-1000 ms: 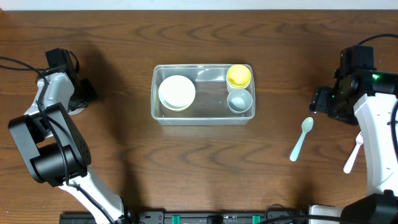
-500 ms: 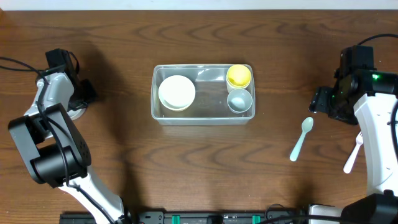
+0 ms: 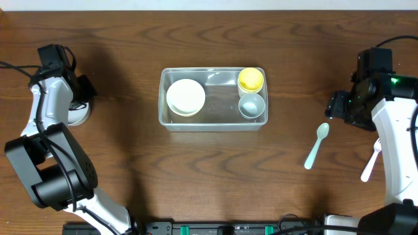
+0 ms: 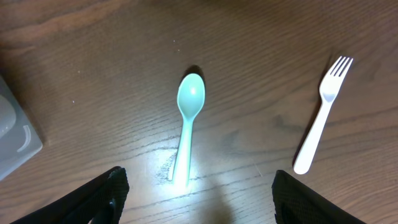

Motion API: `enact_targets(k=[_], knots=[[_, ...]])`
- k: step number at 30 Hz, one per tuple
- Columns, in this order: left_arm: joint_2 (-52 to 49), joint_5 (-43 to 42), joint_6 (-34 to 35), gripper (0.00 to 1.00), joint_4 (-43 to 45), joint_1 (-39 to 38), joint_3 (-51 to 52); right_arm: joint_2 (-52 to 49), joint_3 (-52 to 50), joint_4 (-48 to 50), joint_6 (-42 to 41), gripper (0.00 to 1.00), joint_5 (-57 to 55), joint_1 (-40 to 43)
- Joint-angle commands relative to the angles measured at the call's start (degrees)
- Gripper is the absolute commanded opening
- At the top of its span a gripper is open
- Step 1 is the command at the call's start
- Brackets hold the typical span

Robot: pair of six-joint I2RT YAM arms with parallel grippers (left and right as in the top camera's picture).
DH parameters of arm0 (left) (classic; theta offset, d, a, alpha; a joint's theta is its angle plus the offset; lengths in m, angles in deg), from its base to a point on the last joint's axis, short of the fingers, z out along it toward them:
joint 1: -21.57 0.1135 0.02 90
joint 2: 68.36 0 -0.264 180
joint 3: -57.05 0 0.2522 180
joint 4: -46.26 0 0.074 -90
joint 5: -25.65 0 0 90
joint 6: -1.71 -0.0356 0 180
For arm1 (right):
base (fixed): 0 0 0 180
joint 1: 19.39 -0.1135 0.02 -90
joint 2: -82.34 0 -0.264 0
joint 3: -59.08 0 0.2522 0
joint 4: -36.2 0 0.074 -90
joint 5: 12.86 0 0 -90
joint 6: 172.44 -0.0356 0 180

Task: Pack container
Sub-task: 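Move the left gripper to the white bowl and grasp its rim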

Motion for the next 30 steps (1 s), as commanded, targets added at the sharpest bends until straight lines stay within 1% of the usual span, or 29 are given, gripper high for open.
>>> enact_targets(k=[1, 14, 15, 16, 17, 23, 26, 28, 30], knots=[[0.5, 0.2, -0.3, 0.2, -0.1, -0.2, -0.5, 1.1, 0.3, -0.2, 0.7, 0.76, 0.0, 0.3], [-3.6, 0.2, -0.3, 0.22, 0.1, -1.7, -0.3, 1.1, 0.3, -0.2, 0.7, 0.76, 0.0, 0.3], [-3.9, 0.2, -0.3, 0.24, 0.1, -1.7, -0.3, 1.1, 0.3, -0.2, 0.7, 0.76, 0.0, 0.3], [-4.1, 0.3, -0.3, 0.34, 0.1, -1.6, -0.3, 1.1, 0.3, -0.2, 0.7, 0.76, 0.0, 0.3], [-4.3, 0.3, -0.3, 0.35, 0.1, -1.6, -0.3, 1.1, 0.3, -0.2, 0.7, 0.76, 0.0, 0.3], [-4.6, 0.3, -0.3, 0.38, 0.5, -1.6, -0.3, 1.1, 0.3, -0.2, 0.7, 0.76, 0.0, 0.3], [-4.7, 0.3, -0.3, 0.37, 0.5, -1.6, -0.2, 1.1, 0.3, -0.2, 0.7, 0.76, 0.0, 0.3], [-4.7, 0.3, -0.3, 0.33, 0.5, -1.6, 0.3, 1.1, 0.3, -0.2, 0.7, 0.76, 0.0, 0.3], [-4.7, 0.3, -0.3, 0.33, 0.8, -1.6, 1.1, 1.1, 0.3, -0.2, 0.7, 0.76, 0.0, 0.3]])
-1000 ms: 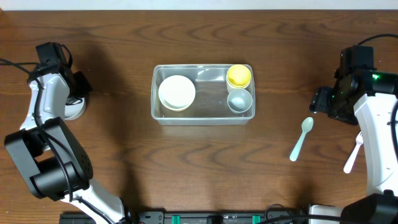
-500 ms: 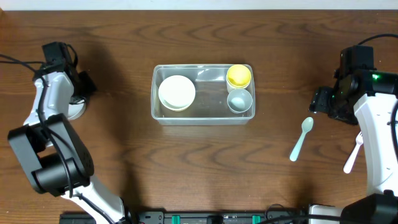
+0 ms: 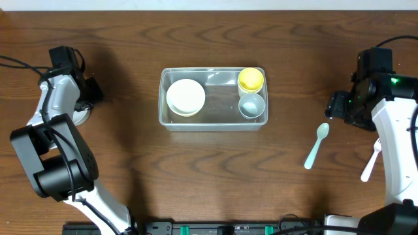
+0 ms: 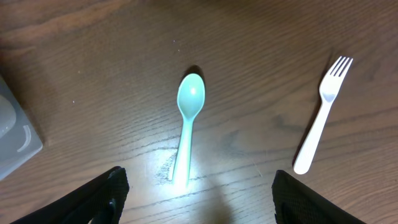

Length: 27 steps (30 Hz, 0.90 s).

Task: Pack container
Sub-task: 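Move the left gripper to the white bowl and grasp its rim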

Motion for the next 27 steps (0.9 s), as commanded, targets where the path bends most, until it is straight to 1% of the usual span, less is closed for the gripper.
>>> enact_targets(k=[1, 12, 13, 15, 16, 27], knots=[[-1.0, 0.3, -0.4, 0.33, 0.3, 0.2, 1.5, 1.1, 0.3, -0.2, 0.7, 0.76, 0.0, 0.3], [-3.4, 0.3, -0.4, 0.33, -0.1, 0.2, 1.7, 1.1, 0.3, -0.2, 0.7, 0.76, 0.0, 0.3], [-3.4, 0.3, -0.4, 0.31, -0.1, 0.2, 1.7, 1.1, 0.3, -0.2, 0.7, 0.76, 0.0, 0.3], [-3.4, 0.3, -0.4, 0.22, -0.1, 0.2, 1.7, 1.1, 0.3, -0.3, 0.7, 0.76, 0.0, 0.3], [-3.4, 0.3, -0.4, 0.2, -0.1, 0.2, 1.7, 1.1, 0.3, -0.3, 0.7, 0.76, 0.0, 0.3], [-3.4, 0.3, -0.4, 0.19, -0.1, 0.2, 1.7, 1.1, 0.3, -0.2, 0.7, 0.76, 0.0, 0.3]])
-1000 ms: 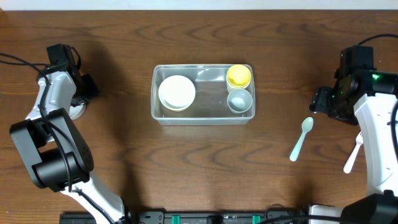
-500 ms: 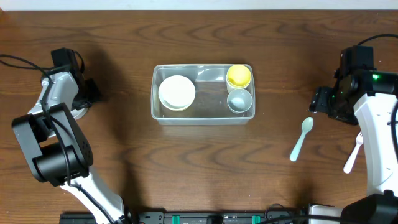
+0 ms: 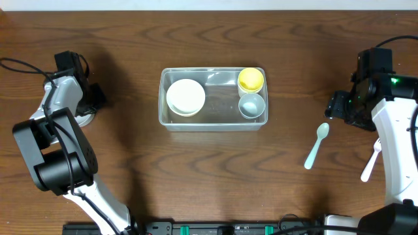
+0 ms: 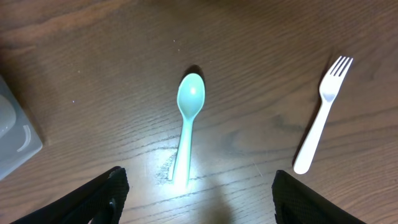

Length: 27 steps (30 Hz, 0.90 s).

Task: Pack container
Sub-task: 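Move the left gripper to the white bowl and grasp its rim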

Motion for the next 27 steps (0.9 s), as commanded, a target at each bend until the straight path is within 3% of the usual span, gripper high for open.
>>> enact_targets(k=[1, 9, 20, 27], knots=[[-0.5, 0.3, -0.3, 0.15, -0.2, 0.2, 0.6, 1.1, 0.3, -0.2, 0.7, 0.76, 0.0, 0.3], [-0.4, 0.3, -0.3, 0.06, -0.2, 0.2, 0.6, 1.1, 0.3, -0.2, 0.7, 0.76, 0.0, 0.3], [0.9, 0.3, -0.3, 0.06, -0.2, 0.1, 0.6, 1.1, 0.3, -0.2, 0.7, 0.76, 0.0, 0.3], [6.9, 0.2, -0.7, 0.06, -2.7, -1.9, 0.0, 1.1, 0.3, -0.2, 0.7, 0.76, 0.0, 0.3]])
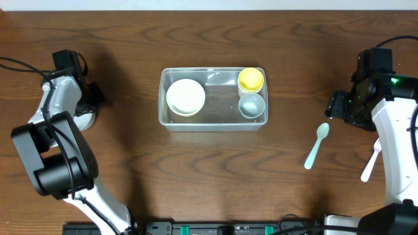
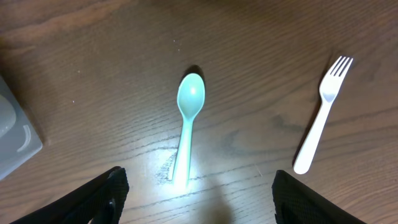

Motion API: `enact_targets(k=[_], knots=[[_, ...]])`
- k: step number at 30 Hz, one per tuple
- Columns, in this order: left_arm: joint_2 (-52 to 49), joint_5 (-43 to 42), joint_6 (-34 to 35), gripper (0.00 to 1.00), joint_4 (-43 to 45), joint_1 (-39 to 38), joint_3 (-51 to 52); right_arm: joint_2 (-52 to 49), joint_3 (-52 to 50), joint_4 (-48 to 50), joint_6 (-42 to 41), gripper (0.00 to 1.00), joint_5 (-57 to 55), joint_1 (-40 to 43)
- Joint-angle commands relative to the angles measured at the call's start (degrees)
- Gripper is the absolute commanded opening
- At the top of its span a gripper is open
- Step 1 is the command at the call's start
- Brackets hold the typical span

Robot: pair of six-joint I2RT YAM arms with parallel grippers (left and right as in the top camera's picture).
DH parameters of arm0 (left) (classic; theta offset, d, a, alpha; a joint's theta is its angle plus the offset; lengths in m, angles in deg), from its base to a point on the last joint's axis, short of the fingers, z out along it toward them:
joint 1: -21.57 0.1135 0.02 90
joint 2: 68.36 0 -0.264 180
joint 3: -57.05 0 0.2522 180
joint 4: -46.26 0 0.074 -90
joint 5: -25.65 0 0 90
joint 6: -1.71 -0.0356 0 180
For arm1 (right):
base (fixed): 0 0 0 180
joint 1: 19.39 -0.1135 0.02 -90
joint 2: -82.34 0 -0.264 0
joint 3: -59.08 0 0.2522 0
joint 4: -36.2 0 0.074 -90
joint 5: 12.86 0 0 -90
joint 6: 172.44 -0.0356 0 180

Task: Pack container
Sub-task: 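Move the left gripper to the white bowl and grasp its rim, then carry the white bowl into the bin and stack it on the plate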

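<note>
A clear plastic container (image 1: 213, 121) stands mid-table, holding a white bowl (image 1: 185, 96), a yellow cup (image 1: 251, 79) and a grey-blue cup (image 1: 251, 104). A teal spoon (image 2: 186, 127) lies on the wood at the right (image 1: 317, 145), with a white fork (image 2: 318, 121) further right (image 1: 371, 160). My right gripper (image 2: 199, 199) hovers open above the spoon's handle end with nothing between its fingers. At the far left, my left gripper (image 1: 93, 94) sits over a white round object (image 1: 85, 118). Its jaws are hidden by the wrist.
The dark wooden table runs to a pale strip along the far edge (image 1: 209, 5). A corner of the container (image 2: 15, 134) shows at the left of the right wrist view. Cables trail from both arms.
The left wrist has shifted slightly back to the left by the white round object. The right gripper, spoon and fork have not moved.
The left gripper stood over the white round object at the far left, then a little to the right of it at each later moment, and now slightly left again. The right gripper stayed open above the teal spoon throughout. The container's contents are unchanged.
</note>
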Motion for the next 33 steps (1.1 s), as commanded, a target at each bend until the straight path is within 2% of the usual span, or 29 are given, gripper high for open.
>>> enact_targets(k=[1, 8, 15, 18, 22, 33], knots=[[5.5, -0.2, -1.0, 0.06, -1.5, -2.2, 0.0, 1.1, 0.3, -0.2, 0.7, 0.76, 0.0, 0.3], [18.5, -0.2, -2.5, 0.06, -4.2, -12.1, -0.1, 1.1, 0.3, -0.2, 0.7, 0.76, 0.0, 0.3], [27.9, -0.2, -8.3, 0.06, -5.4, -31.6, -0.1, 1.1, 0.3, -0.2, 0.7, 0.76, 0.0, 0.3], [27.6, -0.2, -11.0, 0.06, -5.2, -39.6, 0.0, 1.1, 0.3, -0.2, 0.7, 0.76, 0.0, 0.3], [25.1, -0.2, -12.1, 0.06, -5.2, -45.5, 0.1, 1.1, 0.3, -0.2, 0.7, 0.77, 0.0, 0.3], [13.8, -0.2, -12.4, 0.06, -5.1, -47.0, 0.1, 1.1, 0.3, -0.4, 0.7, 0.77, 0.0, 0.3]])
